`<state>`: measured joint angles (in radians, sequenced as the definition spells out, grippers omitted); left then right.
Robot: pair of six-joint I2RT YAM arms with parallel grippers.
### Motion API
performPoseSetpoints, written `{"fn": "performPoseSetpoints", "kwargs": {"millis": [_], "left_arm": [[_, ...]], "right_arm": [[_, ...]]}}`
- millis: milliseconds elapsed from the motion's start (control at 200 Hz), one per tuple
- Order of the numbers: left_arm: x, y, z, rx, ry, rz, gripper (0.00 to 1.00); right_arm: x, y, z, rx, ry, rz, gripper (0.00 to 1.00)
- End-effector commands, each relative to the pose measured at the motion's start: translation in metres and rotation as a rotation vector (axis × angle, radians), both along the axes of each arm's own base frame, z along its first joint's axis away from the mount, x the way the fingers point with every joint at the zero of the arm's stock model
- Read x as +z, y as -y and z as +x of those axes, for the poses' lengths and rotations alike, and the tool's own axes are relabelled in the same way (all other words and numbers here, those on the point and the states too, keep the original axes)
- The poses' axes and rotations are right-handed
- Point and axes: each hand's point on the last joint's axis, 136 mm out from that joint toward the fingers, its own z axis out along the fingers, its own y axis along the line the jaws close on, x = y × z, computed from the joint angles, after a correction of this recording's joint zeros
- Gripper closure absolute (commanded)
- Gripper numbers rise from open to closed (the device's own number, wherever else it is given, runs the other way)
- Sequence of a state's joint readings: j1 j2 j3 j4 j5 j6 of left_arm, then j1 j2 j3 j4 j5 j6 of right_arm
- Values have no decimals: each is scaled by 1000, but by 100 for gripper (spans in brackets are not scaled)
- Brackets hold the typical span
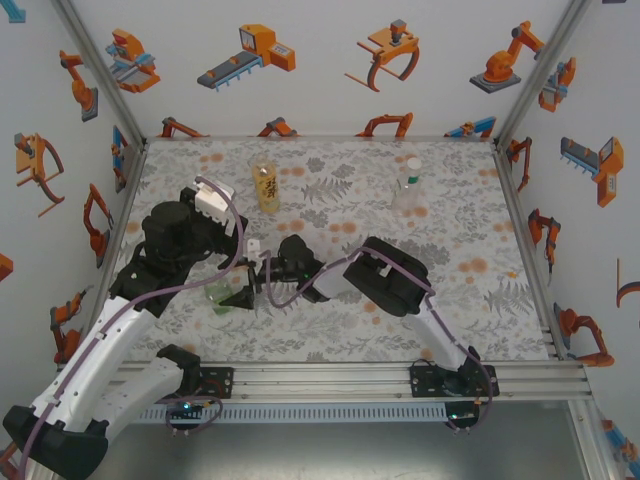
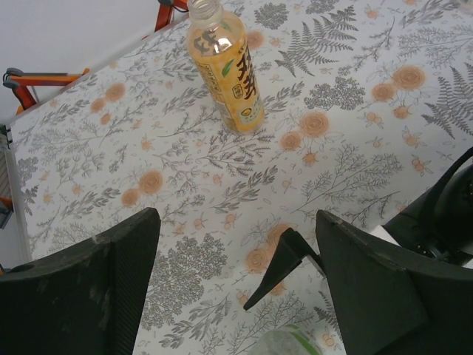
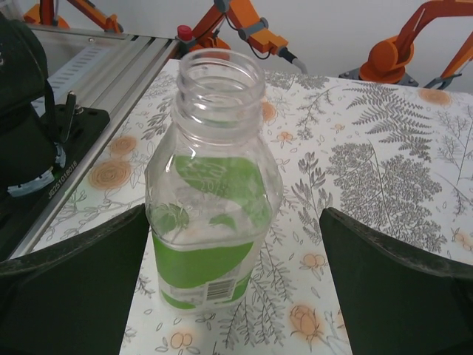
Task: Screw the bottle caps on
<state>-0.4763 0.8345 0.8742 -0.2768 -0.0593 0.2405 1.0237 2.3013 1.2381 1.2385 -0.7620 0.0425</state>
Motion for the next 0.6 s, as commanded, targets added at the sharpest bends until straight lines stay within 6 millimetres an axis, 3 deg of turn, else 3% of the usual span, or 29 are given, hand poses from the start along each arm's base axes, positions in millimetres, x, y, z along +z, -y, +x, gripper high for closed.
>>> {"fn": "performPoseSetpoints", "kwargs": {"millis": [0,596], "left_arm": [[4,0,0,-3,14,-17,21],[4,-1,1,7,14,-13,21]], "right_arm": [[8,-8,-9,58,-3,30,14],[-5,-26,-23,54,-48,-13,23]]}}
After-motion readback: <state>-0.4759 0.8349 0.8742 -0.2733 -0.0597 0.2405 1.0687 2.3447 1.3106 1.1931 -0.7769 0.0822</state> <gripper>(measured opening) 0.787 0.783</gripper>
